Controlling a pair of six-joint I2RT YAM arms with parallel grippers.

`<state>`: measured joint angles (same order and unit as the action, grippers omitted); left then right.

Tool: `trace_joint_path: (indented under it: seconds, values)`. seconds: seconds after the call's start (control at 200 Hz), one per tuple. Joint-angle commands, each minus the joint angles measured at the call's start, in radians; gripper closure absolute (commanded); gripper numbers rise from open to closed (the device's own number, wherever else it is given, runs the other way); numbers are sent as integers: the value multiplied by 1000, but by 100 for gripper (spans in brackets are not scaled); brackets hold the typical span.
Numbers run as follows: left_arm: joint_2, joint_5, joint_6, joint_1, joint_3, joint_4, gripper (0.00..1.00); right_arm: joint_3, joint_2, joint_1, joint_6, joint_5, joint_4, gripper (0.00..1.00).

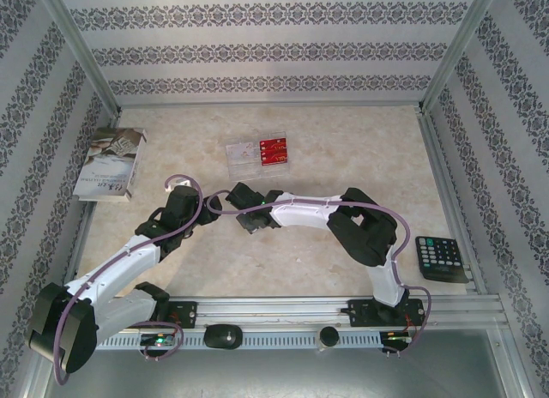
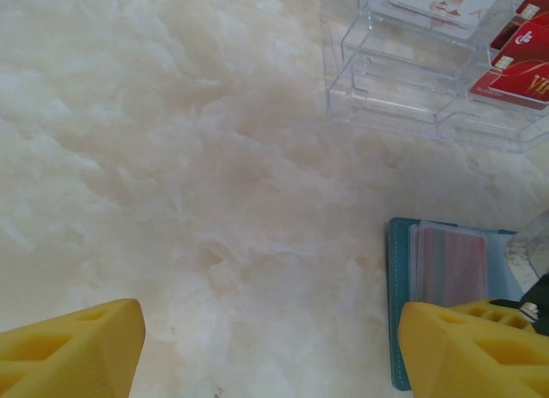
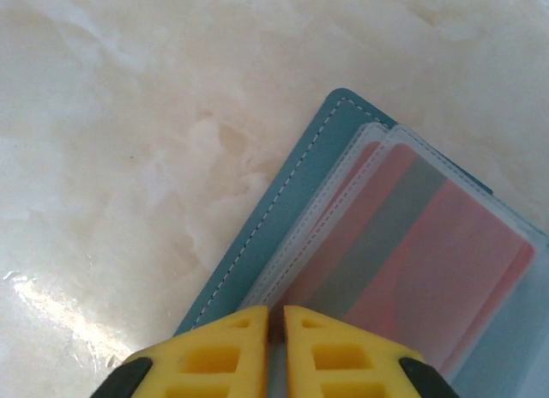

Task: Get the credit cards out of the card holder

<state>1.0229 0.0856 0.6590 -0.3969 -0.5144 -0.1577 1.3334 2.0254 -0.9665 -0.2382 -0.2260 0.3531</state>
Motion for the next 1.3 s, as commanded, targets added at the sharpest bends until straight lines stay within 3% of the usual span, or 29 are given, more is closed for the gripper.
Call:
trace_joint_path:
  seconds: [0.0, 0.04, 0.35, 0.53, 0.655, 0.729, 0.779, 0.854, 1.099, 1.294]
  values:
    - [9, -27, 1, 13, -1, -7, 22, -40, 36, 4, -18, 33, 32, 95]
    - [12, -31, 2, 12, 1, -3, 23, -45, 29, 9, -25, 43, 23, 100]
    - [85, -170, 2, 11, 23, 134, 28, -234, -185, 145, -183, 367, -302, 100]
    - [209, -191, -15, -46, -14, 184, 29, -295, -246, 190, -259, 446, -382, 100]
    - [261, -169, 5, -67, -26, 205, 29, -251, -230, 179, -218, 325, -259, 99]
    - [249, -146, 12, -68, -24, 204, 28, -218, -205, 170, -176, 280, -200, 71]
    - [238, -131, 6, -68, -29, 187, 28, -163, -172, 152, -130, 225, -132, 64]
    - [220, -100, -2, -66, -35, 150, 27, -106, -124, 127, -74, 134, -55, 63]
    - [182, -85, -5, -60, -19, 126, 26, -40, -46, 93, -18, -3, 0, 62]
    - [176, -92, -6, -57, -16, 127, 26, -60, -96, 82, 2, -20, -26, 58]
